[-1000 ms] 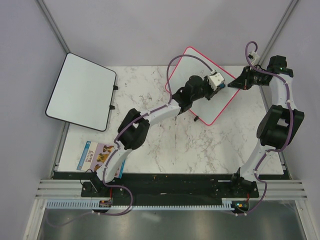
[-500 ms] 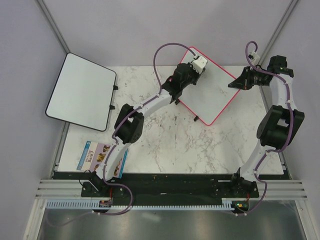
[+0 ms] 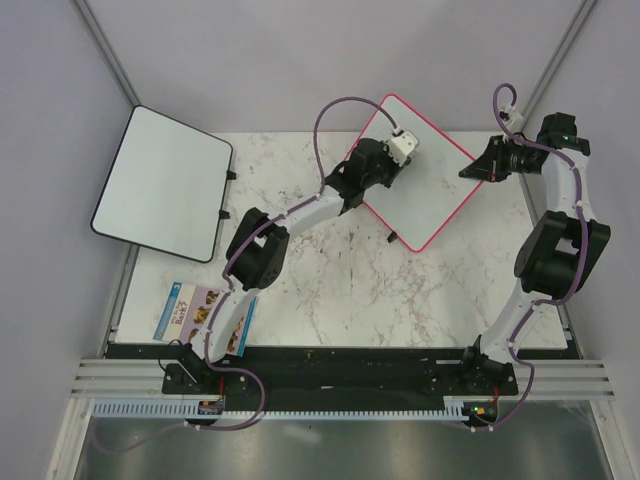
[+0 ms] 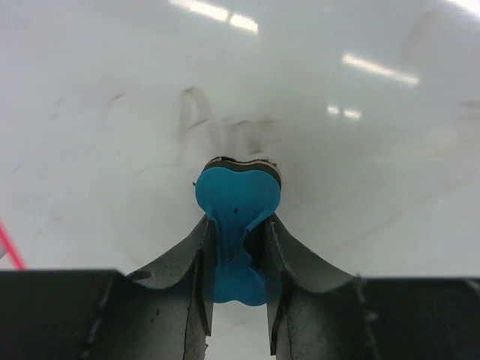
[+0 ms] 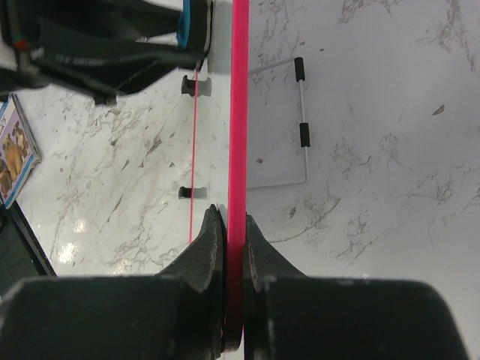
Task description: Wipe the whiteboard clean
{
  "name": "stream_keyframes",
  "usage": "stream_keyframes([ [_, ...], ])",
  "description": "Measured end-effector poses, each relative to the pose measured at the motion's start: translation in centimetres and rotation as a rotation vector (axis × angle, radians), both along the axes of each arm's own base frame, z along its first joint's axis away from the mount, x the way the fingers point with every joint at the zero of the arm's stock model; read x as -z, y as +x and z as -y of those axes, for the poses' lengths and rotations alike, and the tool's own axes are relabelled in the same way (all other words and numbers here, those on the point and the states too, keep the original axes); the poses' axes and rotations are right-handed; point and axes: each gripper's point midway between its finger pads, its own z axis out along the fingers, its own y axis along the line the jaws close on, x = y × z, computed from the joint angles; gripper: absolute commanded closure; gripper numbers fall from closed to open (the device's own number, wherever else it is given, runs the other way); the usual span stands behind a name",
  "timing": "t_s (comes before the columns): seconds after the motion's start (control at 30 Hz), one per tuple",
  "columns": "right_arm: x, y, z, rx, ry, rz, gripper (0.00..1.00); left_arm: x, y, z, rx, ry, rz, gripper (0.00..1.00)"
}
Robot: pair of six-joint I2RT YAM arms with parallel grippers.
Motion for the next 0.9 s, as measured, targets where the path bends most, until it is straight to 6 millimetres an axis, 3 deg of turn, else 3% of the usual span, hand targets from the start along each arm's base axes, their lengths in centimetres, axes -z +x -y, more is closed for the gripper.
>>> stream_keyframes([
  [0.17,0.0,-0.2,0.1,-0.006,-0.002,0.003,1.0,-1.4,-6.7,6.6,0.193,-0.004,0.035,0.98],
  [0.3,-0.1,-0.3,0.1,-0.022,0.005,0.016,1.0,-2.4,-9.2,9.1,0.253,-0.02,0.048,0.98],
  [0.57,0.2,-0.2,0.3,-0.019,-0.004,0.02,1.0,-3.1,-7.2,8.7,0.208,-0.105,-0.008,0.98],
  [0.7,0.0,-0.2,0.2,-0.022,0.004,0.018,1.0,-3.7,-4.7,6.8,0.145,-0.159,-0.028,0.98],
  [0.9,0.0,-0.3,0.2,-0.021,0.001,0.013,1.0,-2.9,-0.8,2.9,0.018,-0.248,-0.107,0.98],
])
